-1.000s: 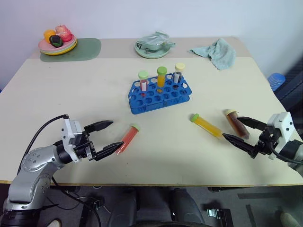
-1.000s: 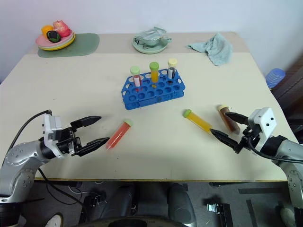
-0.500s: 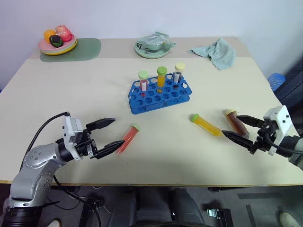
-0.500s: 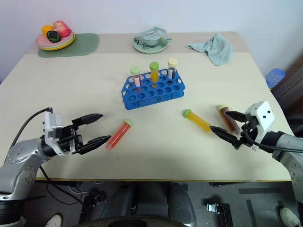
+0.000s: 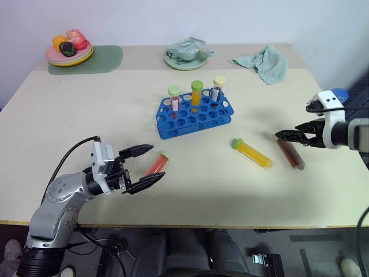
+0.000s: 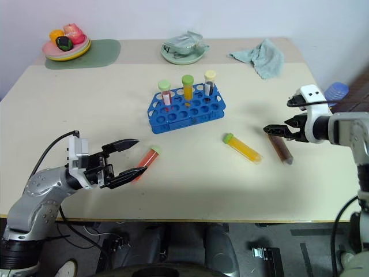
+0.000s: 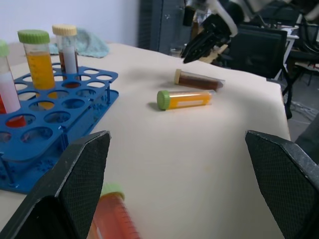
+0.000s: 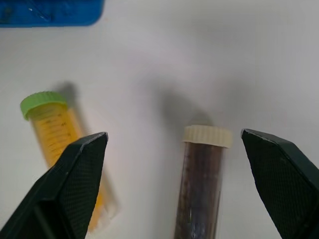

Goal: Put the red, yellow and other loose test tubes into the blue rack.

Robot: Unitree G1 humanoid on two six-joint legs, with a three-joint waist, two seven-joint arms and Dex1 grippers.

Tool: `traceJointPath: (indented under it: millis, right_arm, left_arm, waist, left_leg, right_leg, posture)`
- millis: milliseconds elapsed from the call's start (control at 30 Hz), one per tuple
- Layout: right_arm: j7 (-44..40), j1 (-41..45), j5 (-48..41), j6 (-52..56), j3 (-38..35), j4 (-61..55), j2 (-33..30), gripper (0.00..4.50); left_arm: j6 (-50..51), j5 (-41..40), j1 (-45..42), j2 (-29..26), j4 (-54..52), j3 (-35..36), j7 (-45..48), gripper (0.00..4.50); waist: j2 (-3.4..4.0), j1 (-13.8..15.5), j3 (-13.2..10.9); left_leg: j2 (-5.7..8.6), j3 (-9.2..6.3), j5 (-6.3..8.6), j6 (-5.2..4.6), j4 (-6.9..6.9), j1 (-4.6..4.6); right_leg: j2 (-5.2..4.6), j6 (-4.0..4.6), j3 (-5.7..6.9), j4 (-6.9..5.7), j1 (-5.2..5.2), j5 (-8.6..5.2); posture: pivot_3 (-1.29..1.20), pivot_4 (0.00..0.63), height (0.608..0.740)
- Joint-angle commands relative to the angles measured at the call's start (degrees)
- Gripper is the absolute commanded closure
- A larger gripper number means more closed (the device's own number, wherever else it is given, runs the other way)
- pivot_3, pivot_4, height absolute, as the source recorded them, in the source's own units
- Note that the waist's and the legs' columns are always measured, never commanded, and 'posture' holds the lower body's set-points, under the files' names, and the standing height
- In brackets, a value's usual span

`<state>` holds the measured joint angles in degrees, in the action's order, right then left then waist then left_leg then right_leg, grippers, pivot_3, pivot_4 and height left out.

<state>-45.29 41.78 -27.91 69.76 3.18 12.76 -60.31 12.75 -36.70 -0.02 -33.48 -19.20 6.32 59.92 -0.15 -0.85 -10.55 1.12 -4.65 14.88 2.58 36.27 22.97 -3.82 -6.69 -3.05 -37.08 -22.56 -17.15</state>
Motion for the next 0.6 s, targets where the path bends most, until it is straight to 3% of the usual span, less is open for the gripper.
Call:
traceJointPath:
  millis: [33, 300, 600]
  right_arm:
    - [-3.94, 4.71, 3.3, 0.32, 4.4, 4.21, -1.72, 0.11]
    - [-14.94, 16.15, 14.23, -5.39, 17.8, 16.0, -1.91, 0.11]
    - [-22.56, 21.5, 22.69, -9.06, 23.29, 23.65, 0.01, 0.11]
  left_arm:
    - [-1.08, 0.23, 0.16, 0.22, -1.44, -0.17, 0.32, 0.09]
    - [-1.7, 0.61, 1.42, 1.3, -2.51, -1.46, -0.56, 0.09]
    - [-1.65, 0.89, 1.66, 2.34, -2.45, -1.86, -0.9, 0.09]
  waist:
    - [0.01, 0.02, 0.0]
    - [0.04, -0.16, -0.02]
    - [0.05, -0.1, -0.02]
  left_leg:
    - [0.0, 0.0, 0.0, 0.0, 0.03, 0.11]
    - [0.04, 0.04, 0.0, 0.0, 0.34, 0.39]
    - [0.05, 0.05, 0.0, 0.0, 0.46, 0.43]
  right_leg:
    - [0.0, -0.01, 0.0, -0.01, -0.1, 0.0]
    - [0.0, -0.02, 0.03, -0.12, -0.31, 0.02]
    - [0.02, -0.02, 0.05, -0.15, -0.3, 0.02]
  posture:
    - [0.0, 0.15, 0.74]
    - [0.0, 0.15, 0.74]
    - [0.0, 0.15, 0.74]
